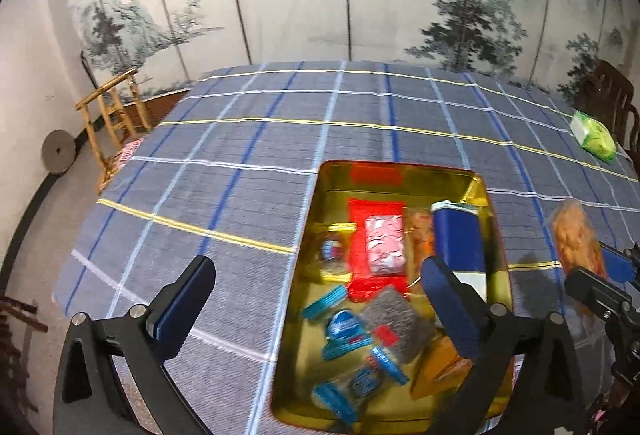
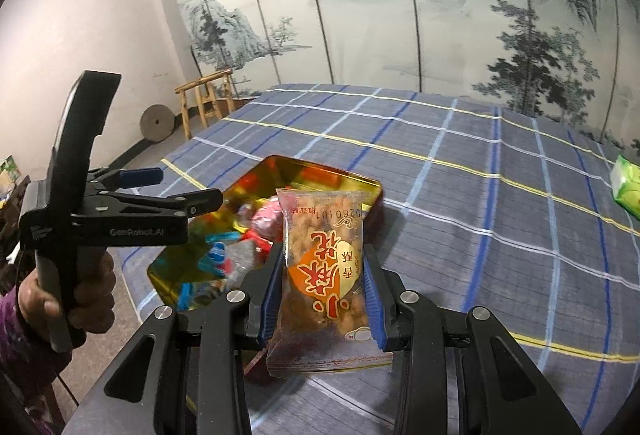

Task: Organize snacks
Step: 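Carry the orange-printed snack bag over the gold tin with the right gripper and lower it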

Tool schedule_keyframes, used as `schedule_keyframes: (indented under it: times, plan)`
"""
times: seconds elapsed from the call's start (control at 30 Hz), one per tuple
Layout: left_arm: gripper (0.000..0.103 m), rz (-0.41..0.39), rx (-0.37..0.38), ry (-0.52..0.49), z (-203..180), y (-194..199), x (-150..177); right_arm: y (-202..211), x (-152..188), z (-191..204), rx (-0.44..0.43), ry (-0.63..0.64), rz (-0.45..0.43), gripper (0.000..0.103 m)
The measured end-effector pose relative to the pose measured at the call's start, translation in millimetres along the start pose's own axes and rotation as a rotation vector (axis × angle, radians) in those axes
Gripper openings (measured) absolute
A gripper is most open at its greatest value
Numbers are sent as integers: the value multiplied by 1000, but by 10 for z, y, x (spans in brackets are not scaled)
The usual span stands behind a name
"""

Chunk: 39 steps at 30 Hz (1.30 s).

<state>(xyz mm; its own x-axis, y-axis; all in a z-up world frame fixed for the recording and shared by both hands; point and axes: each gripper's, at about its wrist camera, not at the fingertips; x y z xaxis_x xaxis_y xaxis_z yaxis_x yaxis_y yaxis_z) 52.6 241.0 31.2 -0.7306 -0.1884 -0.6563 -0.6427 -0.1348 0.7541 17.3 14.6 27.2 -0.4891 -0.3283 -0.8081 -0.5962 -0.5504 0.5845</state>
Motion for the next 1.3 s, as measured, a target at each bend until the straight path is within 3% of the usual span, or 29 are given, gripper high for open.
schedule_keyframes:
  times: [0.3,0.67,0.83,1.0,1.3]
  plan:
    - [102,-90,29,40,250,260,130,-273,-114,208,-53,5,25,37]
    - [101,-51,110,229,704,237,254,-570,-149,468,-74,13,64,38]
    - [101,-90,32,167,695,289,303,-690,-141,536,-74,8,88,38]
    - [101,-121,-3,125,672,332,335,-778,-138,563,-68,3,104,38]
    - [101,-106,-30,101,705,290,360,-879,-164,603,-60,6,122,38]
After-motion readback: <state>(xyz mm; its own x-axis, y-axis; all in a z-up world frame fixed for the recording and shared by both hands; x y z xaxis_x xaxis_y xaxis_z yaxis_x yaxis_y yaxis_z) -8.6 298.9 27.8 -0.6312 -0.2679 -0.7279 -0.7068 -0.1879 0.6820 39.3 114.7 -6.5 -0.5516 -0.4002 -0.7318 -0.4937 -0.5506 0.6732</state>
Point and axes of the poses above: each gripper's, at about its wrist camera, not at the fingertips, and y roughly against the way its jaws point, z to its left, x to its underside, and after that the axes turned 9 degrees about y, right-handed
